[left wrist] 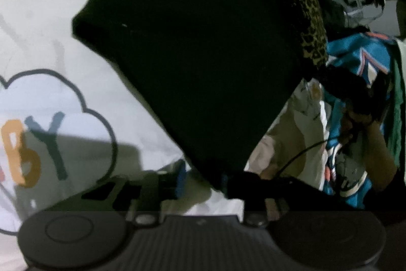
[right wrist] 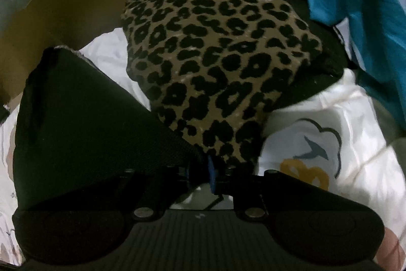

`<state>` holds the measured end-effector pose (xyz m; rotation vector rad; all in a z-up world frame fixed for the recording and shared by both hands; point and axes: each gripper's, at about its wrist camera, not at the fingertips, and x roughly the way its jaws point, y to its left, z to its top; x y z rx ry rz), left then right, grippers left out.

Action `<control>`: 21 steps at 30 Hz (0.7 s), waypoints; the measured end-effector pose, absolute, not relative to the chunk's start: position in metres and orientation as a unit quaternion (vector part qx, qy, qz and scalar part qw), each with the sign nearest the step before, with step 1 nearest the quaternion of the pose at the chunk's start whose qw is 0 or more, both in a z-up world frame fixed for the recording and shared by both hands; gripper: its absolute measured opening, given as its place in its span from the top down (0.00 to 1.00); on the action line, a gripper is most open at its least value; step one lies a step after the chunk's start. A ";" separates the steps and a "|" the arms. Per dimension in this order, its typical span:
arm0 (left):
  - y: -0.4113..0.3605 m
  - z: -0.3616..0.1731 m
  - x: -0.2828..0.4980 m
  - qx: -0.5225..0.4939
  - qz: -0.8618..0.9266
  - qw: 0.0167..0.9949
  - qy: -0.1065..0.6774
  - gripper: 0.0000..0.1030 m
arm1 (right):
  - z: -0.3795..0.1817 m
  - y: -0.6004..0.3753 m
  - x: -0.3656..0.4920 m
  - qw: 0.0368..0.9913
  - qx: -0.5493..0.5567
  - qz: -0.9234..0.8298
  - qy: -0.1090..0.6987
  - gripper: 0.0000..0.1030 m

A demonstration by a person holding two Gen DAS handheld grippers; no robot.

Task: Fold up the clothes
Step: 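Move the right tool toward the BABY-print sheet while the left tool holds the garment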

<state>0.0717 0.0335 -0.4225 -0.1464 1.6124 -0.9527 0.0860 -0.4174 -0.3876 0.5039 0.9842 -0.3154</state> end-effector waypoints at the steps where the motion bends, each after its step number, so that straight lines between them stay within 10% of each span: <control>1: 0.033 -0.424 0.072 -0.069 -0.408 0.590 0.693 0.64 | -0.387 -0.417 0.084 0.838 0.243 -0.149 0.466 0.83; 15: 0.023 -0.450 0.086 -0.173 -0.381 0.572 0.706 0.43 | -0.409 -0.423 0.052 0.784 0.388 -0.128 0.467 0.60; 21: 0.028 -0.450 0.086 -0.199 -0.395 0.555 0.704 0.54 | -0.418 -0.424 0.050 0.773 0.434 -0.114 0.448 0.56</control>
